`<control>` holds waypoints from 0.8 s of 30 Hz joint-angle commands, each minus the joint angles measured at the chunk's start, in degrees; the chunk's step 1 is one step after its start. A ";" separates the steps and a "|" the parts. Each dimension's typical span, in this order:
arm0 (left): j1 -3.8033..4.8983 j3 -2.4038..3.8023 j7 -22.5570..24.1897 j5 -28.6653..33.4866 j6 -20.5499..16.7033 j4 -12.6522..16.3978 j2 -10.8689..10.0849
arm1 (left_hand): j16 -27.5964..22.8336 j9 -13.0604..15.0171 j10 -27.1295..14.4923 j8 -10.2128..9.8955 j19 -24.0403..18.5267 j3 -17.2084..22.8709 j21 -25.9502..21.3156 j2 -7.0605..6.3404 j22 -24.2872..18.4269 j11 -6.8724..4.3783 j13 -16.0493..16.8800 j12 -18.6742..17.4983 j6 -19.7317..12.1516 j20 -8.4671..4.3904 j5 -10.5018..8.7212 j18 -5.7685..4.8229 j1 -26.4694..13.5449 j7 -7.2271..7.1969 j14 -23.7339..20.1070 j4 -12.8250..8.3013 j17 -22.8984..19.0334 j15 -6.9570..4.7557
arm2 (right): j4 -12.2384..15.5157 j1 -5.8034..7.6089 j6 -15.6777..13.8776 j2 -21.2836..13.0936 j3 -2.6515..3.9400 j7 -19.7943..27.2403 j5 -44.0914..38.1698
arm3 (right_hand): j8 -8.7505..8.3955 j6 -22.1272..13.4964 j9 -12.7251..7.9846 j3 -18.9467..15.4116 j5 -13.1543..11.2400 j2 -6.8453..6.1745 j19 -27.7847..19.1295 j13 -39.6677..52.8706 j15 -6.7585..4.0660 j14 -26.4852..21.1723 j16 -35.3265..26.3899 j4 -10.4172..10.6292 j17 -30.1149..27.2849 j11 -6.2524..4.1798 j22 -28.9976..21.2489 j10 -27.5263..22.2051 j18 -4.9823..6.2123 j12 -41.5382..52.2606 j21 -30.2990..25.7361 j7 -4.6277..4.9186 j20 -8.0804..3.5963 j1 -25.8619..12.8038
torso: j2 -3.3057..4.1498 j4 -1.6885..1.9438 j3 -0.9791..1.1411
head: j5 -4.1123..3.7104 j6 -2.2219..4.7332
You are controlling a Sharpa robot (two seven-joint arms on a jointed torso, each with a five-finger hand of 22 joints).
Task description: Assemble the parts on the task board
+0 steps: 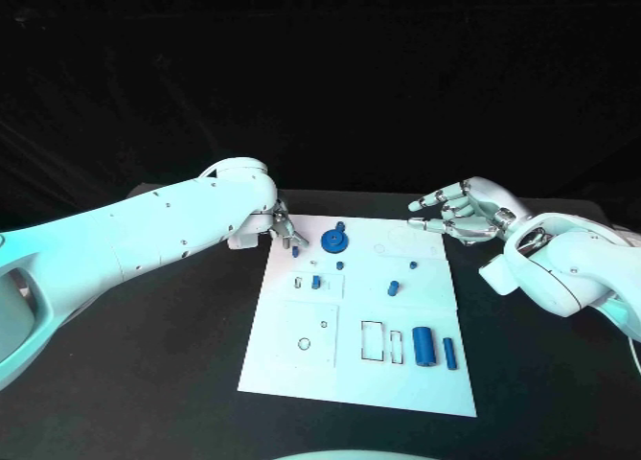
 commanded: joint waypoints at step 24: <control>-0.15 0.02 -0.73 2.28 2.76 -0.05 0.44 | 0.17 -0.90 0.58 -0.81 3.42 0.74 0.38 1.76 10.90 -0.05 -0.04 0.32 0.86 0.11 0.26 -0.11 4.36 -0.09 5.94 -0.99 15.10 -0.07 | -0.01 -0.05 0.71 0.16 0.00 0.06 -0.65 | -0.05 -0.25 0.06 -0.32 0.39 0.62 -0.40 1.44 -0.05 3.66 -0.38 -0.02 4.55 -0.04 5.66 -0.32 0.73 -0.19 -0.27 -0.05 0.10 0.21 | -0.03 -0.02 0.01 | -0.04 -0.08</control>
